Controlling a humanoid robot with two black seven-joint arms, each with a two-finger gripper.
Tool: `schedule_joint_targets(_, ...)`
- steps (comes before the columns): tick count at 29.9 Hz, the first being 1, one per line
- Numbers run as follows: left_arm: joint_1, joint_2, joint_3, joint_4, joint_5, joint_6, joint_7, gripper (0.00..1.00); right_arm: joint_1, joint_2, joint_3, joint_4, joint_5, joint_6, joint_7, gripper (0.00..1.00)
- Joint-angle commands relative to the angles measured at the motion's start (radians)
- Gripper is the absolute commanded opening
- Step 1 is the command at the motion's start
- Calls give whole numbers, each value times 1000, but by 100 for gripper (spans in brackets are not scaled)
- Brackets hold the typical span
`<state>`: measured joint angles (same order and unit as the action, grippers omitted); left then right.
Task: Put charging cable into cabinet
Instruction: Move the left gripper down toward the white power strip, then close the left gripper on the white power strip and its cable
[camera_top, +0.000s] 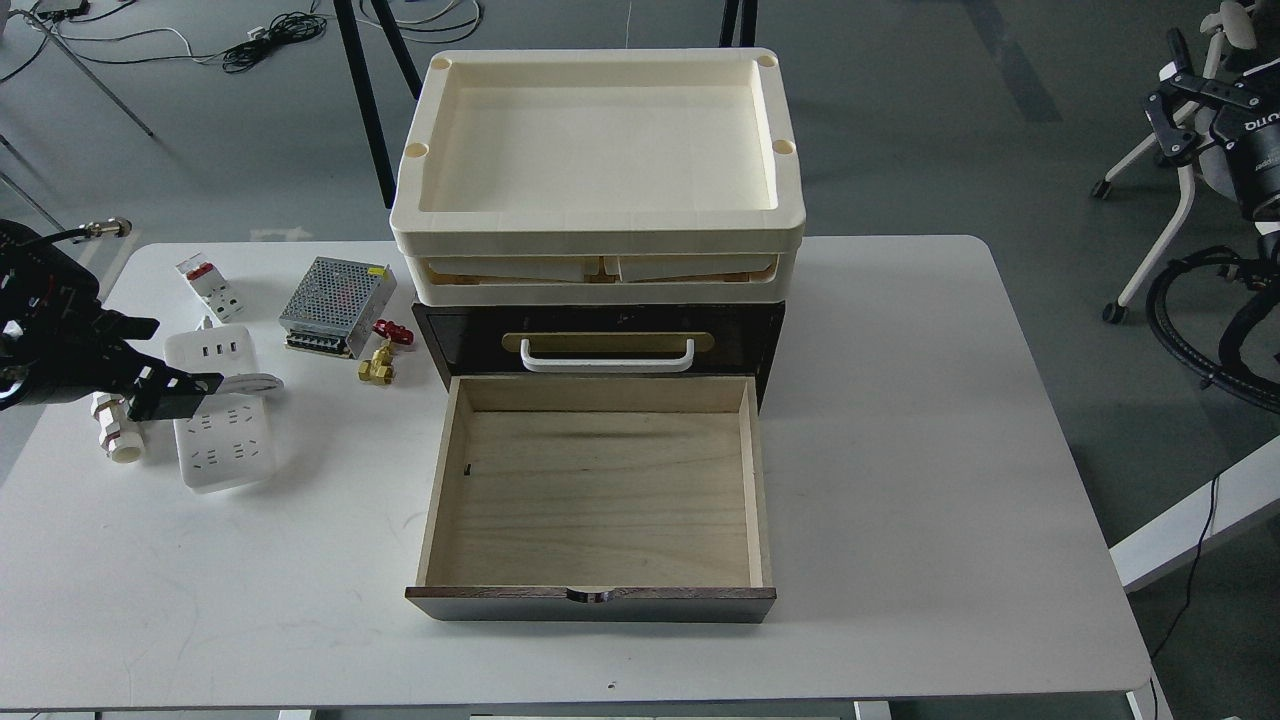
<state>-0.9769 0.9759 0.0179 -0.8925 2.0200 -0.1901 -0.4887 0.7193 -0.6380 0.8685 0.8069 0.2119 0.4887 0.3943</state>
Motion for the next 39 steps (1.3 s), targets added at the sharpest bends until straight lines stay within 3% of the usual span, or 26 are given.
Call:
schedule_joint_targets(1, 7, -63, 2, 78, 3, 1, 0, 93, -4, 0, 3, 0, 0, 0, 0, 99)
schedule_joint_targets(6, 10, -149, 60, 182, 8, 6, 0, 93, -4, -2, 3, 0, 0, 0, 0, 99)
schedule_joint_targets(17, 21, -293, 165, 424, -4, 133, 0, 92, -12, -2, 4, 21, 0, 0, 0, 99)
schedule_joint_targets(32, 53, -301, 166, 458, -9, 219, 0, 72, -24, -3, 11, 21, 0, 0, 0, 99)
schedule_joint_targets(39, 70, -299, 166, 458, -9, 225, 0, 67, -24, -8, 11, 20, -2, 0, 0, 99)
